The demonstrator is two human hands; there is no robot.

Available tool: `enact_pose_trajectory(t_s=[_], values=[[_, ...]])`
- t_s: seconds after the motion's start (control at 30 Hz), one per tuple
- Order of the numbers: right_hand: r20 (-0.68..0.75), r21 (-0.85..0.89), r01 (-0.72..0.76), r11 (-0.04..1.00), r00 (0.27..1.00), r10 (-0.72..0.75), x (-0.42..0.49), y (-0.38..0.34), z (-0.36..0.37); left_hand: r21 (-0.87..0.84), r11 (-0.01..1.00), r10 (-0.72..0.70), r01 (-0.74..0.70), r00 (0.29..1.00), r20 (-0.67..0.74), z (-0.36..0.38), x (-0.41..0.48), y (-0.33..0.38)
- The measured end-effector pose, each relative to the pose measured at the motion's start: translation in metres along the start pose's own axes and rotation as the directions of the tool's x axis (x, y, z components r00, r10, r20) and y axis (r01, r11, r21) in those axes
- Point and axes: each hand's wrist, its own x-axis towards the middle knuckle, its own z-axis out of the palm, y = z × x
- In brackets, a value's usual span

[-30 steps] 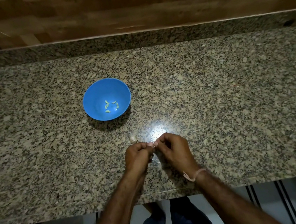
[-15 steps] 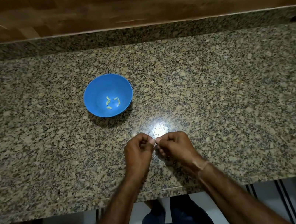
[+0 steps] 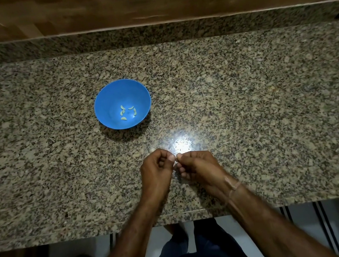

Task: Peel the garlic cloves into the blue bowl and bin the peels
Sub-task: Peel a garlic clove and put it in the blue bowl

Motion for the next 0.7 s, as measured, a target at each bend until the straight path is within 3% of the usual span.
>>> enact_pose_trajectory(t_s=[0.07,0.1,0.17,0.23,0.3,0.33,0.37,0.43,0.5,0.57,0.7], values=[[-0.023,-0.072,0.071,0.995,0.997,-0.073,0.002,0.006,-0.001,-0.075,0.987,-0.137,0.141,0.989,0.056,0.001,0.002,-0.001],[-0.053,-0.217,0.159,0.963,0.983,-0.174,0.003,0.01,-0.003,-0.17,0.947,-0.256,0.274,0.96,0.116,0.001,0.003,0.002],[-0.077,-0.56,0.319,0.764,0.899,-0.432,0.007,0.019,-0.007,-0.317,0.802,-0.448,0.505,0.861,0.239,0.002,0.004,0.006],[-0.032,-0.706,0.395,0.589,0.812,-0.583,0.009,0.023,-0.005,-0.361,0.729,-0.516,0.582,0.813,0.269,0.002,0.004,0.006],[0.013,-0.758,0.425,0.495,0.768,-0.64,0.008,0.023,-0.003,-0.37,0.763,-0.483,0.531,0.847,0.219,0.005,0.0,0.005],[-0.001,-0.749,0.411,0.519,0.783,-0.622,0.007,0.022,-0.002,-0.321,0.837,-0.415,0.443,0.897,0.154,0.006,-0.003,0.004],[-0.042,-0.694,0.375,0.614,0.831,-0.554,0.005,0.018,-0.001,-0.224,0.923,-0.305,0.313,0.95,0.071,0.005,-0.007,0.004],[-0.115,-0.337,0.196,0.921,0.962,-0.247,0.0,0.007,0.003,-0.006,1.0,-0.022,0.021,0.998,-0.051,0.001,-0.012,0.004],[-0.065,0.005,-0.036,0.999,0.997,0.036,-0.005,0.0,0.008,0.124,0.981,0.161,-0.151,0.984,-0.076,-0.002,-0.013,0.004],[-0.052,0.008,-0.02,1.0,0.998,0.021,-0.004,0.003,0.008,0.164,0.977,0.152,-0.137,0.984,-0.088,-0.002,-0.013,0.001],[-0.02,-0.127,0.222,0.967,0.974,-0.226,-0.004,0.016,0.003,0.063,0.997,-0.026,0.034,0.993,-0.116,0.0,-0.01,0.002]])
